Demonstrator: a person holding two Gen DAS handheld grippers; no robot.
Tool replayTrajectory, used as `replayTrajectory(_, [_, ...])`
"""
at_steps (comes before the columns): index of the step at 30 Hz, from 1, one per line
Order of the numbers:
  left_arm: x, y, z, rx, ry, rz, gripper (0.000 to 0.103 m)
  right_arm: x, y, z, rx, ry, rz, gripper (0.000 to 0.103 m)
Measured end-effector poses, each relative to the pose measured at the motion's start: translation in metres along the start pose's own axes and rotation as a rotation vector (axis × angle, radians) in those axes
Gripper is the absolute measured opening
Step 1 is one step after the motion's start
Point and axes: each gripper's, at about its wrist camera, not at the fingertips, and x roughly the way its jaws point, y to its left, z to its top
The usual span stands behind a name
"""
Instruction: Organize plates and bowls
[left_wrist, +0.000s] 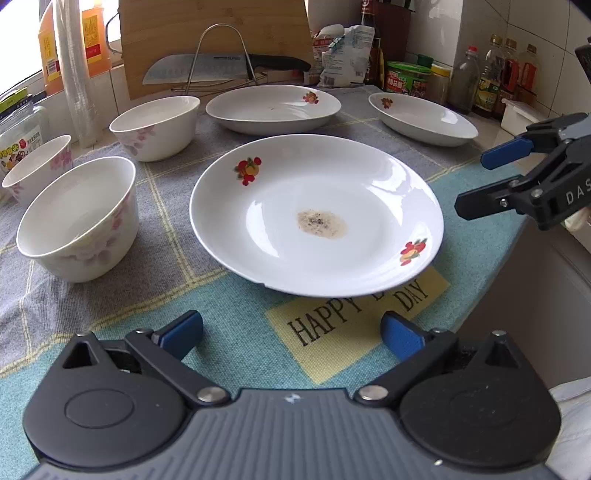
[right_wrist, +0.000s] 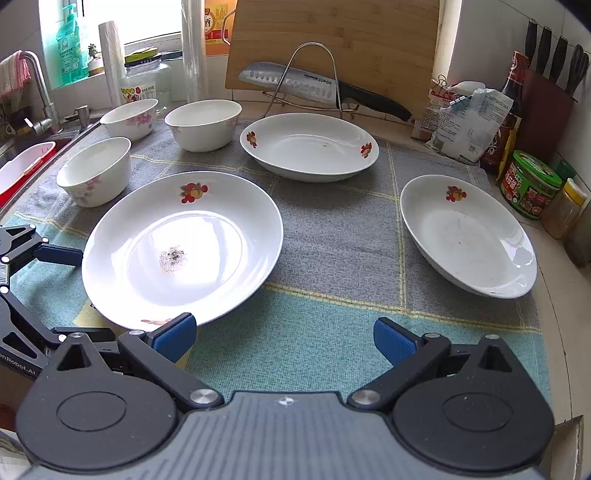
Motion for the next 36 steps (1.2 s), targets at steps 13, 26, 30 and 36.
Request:
replayTrajectory(13, [0.013,-0.002,0.009,0.024,-0.034,-0.002,0.103,0.059,-0.010,0.033,-0.100,0.068,0.190,0.103])
replayTrajectory(26, [0.012,-0.005,0.010,-0.011,-0.021,0.029,0.103,0.086,-0.008,0.052,-0.199,0.156,0.242,0.103])
replayTrajectory(30, [0.011,-0.005,0.009,-0.008,-0.028,0.028,0.103,0.087,-0.005,0.055,-0.186,0.192,0.226,0.103])
replayTrajectory(36, [0.011,-0.004,0.007,0.001,-0.045,0.019,0.103,0.091,-0.002,0.060,-0.163,0.233,0.203,0.103])
